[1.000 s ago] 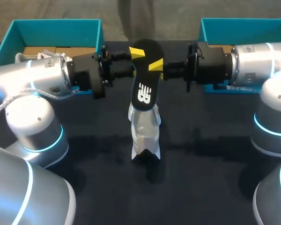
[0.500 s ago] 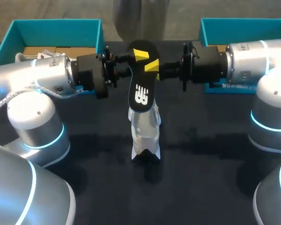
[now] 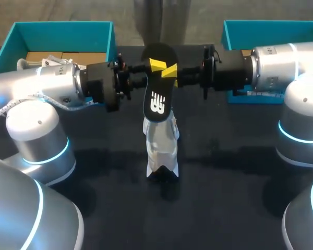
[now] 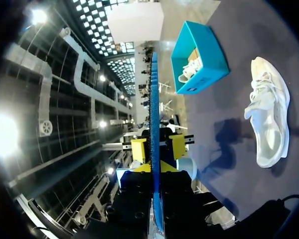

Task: Take the shoe out of the shoebox, open the shoe tongue, remove and reinsert the insole, then place the shoe into the shoebox

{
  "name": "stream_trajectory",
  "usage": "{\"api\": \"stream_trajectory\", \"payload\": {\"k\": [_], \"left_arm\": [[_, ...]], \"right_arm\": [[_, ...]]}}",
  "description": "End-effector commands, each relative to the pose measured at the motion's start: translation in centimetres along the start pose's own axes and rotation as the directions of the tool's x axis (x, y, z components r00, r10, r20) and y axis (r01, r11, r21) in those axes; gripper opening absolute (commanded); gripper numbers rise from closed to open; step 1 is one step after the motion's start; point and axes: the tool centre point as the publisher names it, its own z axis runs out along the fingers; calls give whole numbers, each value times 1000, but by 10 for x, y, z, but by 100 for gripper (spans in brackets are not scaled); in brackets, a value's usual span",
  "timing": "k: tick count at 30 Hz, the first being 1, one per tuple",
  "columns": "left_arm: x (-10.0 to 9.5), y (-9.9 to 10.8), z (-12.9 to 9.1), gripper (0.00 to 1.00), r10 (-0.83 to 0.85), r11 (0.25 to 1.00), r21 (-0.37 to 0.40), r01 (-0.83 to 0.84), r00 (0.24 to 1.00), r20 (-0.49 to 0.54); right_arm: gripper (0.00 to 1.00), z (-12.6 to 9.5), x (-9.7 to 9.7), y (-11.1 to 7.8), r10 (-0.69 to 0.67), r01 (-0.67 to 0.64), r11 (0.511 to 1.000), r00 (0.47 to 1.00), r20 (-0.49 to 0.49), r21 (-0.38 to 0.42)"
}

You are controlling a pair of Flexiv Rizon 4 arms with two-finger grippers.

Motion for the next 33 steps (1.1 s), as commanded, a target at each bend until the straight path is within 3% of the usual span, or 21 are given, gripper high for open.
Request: {"api": "stream_trajectory", "payload": {"k": [1, 12, 18, 20, 21, 22, 23, 33], "left_arm": [[1, 0, 1, 29, 0, 1000, -8, 0, 1000, 4], [3, 2, -2, 19, -7, 1000, -18, 7, 1000, -3], [3, 3, -3, 0, -8, 1000, -17, 8, 1000, -5], [3, 3, -3, 0, -8, 1000, -18, 8, 1000, -5], [3, 3, -3, 0, -8, 1000, -17, 8, 1000, -6], [3, 3, -3, 0, -7, 1000, -15, 7, 1000, -7], [3, 3, -3, 0, -6, 1000, -14, 6, 1000, -8], [4, 3, -2, 0, -7, 1000, -8, 7, 1000, -19]], "right_arm": [[0, 2, 1, 1, 2, -2, 1000, 1000, 5, -2], [0, 2, 1, 2, 2, -2, 1000, 1000, 0, -5], [0, 2, 2, 3, 2, -2, 1000, 1000, -1, -6], [0, 2, 2, 3, 4, -4, 1000, 1000, -2, -5], [14, 1, 1, 3, 5, -5, 1000, 1000, -4, -6], [48, 1, 1, 3, 6, -6, 1000, 1000, -5, -10], [100, 0, 1, 3, 7, -7, 1000, 1000, -4, -14], [100, -29, -9, 2, 4, 0, 997, 999, 51, -80]]}}
